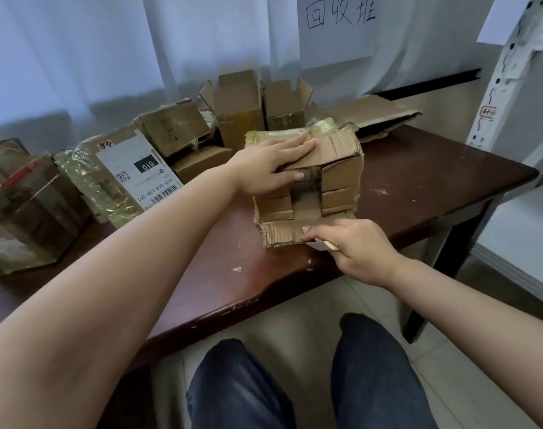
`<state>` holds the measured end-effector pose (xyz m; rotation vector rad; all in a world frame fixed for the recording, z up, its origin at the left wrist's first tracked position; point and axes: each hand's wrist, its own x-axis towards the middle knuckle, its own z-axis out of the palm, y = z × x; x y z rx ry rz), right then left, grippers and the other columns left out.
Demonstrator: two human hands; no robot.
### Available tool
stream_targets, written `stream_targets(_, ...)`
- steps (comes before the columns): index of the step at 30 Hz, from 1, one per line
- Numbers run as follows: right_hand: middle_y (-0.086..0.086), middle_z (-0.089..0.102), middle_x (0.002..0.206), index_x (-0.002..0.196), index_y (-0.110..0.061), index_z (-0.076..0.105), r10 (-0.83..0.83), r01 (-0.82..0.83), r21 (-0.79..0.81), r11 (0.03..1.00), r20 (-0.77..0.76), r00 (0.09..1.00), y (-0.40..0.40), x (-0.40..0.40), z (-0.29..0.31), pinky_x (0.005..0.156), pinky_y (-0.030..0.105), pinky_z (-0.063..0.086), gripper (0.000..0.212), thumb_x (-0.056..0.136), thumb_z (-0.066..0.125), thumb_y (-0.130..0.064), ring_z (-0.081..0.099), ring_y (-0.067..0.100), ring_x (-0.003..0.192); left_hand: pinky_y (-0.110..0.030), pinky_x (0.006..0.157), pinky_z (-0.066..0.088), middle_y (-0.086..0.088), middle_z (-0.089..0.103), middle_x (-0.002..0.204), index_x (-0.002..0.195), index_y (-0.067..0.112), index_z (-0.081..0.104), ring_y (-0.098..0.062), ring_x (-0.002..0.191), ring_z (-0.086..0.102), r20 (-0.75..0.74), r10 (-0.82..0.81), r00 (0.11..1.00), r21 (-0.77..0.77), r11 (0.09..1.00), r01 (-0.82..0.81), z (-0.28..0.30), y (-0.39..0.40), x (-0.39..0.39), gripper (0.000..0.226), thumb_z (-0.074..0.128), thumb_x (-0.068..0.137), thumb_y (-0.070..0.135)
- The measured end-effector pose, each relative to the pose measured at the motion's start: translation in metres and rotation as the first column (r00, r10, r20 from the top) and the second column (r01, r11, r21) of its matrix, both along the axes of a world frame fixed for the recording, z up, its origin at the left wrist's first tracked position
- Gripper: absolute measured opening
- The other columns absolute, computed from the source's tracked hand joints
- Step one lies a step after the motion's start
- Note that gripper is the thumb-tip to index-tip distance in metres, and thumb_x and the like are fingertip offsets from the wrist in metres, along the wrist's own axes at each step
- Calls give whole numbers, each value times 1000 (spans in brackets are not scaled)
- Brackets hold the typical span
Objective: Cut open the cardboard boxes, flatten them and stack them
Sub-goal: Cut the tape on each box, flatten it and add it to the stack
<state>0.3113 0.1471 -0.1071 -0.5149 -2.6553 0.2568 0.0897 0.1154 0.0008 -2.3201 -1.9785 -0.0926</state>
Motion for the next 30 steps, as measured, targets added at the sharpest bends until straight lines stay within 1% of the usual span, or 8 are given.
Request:
stream_targets(4, -3, 70, 108, 119, -34, 59, -29, 29, -6, 1000, 49, 998, 8, -6, 10, 80, 42, 51, 33, 92, 50, -20, 64, 25, 102, -43, 115, 24, 8, 5, 162, 153, 36, 3, -21, 147, 15, -136, 7, 991, 22, 1000, -4, -3, -1, 8, 82, 56, 91, 49)
stream_targets(7, -5, 71, 102, 117, -31, 58, -58, 33, -179, 983, -132, 990, 10, -4, 21, 78, 45, 52, 26, 96, 47, -19, 67, 23, 95, -44, 113, 29, 11, 14, 161, 153, 39, 11, -20, 146, 21, -95, 46, 994, 116, 993, -34, -8, -1, 9, 75, 52, 92, 54)
stream_targets(10, -8, 68, 84, 112, -22, 58, -274, 190, -223, 956, -453, 849, 13, 0, 34, 73, 44, 53, 19, 96, 49, -21, 66, 18, 77, -45, 110, 35, 14, 27, 156, 150, 42, 23, -18, 142, 31, -27, 79, 997, 232, 970, -70, -13, 2, 15, 68, 52, 90, 57)
stream_targets(12, -8, 62, 85, 114, -21, 53, -467, 340, -327, 882, -502, 728, 17, -1, 45, 76, 41, 52, 27, 92, 59, -35, 64, 20, 83, -43, 108, 37, 16, 30, 154, 149, 45, 25, -17, 140, 34, -24, 118, 993, 282, 953, -106, -17, 5, 20, 68, 56, 89, 55)
stream_targets(15, -3, 57, 106, 120, -23, 41, -632, 451, -455, 768, -420, 651, 20, -7, 57, 78, 38, 49, 66, 72, 75, -53, 60, 22, 97, -40, 106, 37, 17, 30, 155, 149, 45, 22, -16, 139, 36, -77, 153, 985, 318, 940, -121, -21, 8, 25, 76, 63, 85, 51)
stream_targets(19, 6, 39, 132, 136, -21, 27, -690, 590, -363, 721, -306, 656, 13, -27, 56, 72, 35, 43, 102, 59, 79, -64, 59, 29, 100, -42, 109, 35, 16, 28, 156, 150, 43, 22, -17, 140, 34, -70, 134, 989, 302, 947, -107, -19, 8, 23, 75, 60, 86, 39)
stream_targets(25, 11, 32, 131, 141, -17, 19, -737, 692, -257, 675, -191, 648, 12, -39, 48, 63, 31, 37, 100, 69, 77, -55, 60, 28, 87, -42, 115, 26, 16, 22, 158, 150, 42, 21, -14, 145, 24, 32, 68, 997, 174, 982, -72, -10, 3, 11, 79, 56, 81, 33)
stream_targets(30, 9, 37, 132, 138, -18, 25, -723, 671, -289, 683, -139, 676, 8, -31, 39, 66, 32, 38, 88, 74, 70, -58, 60, 31, 96, -58, 115, -2, 12, 2, 162, 152, 42, 8, -23, 149, -4, 35, 53, 998, 68, 996, -55, -4, -13, -1, 91, 49, 71, 40)
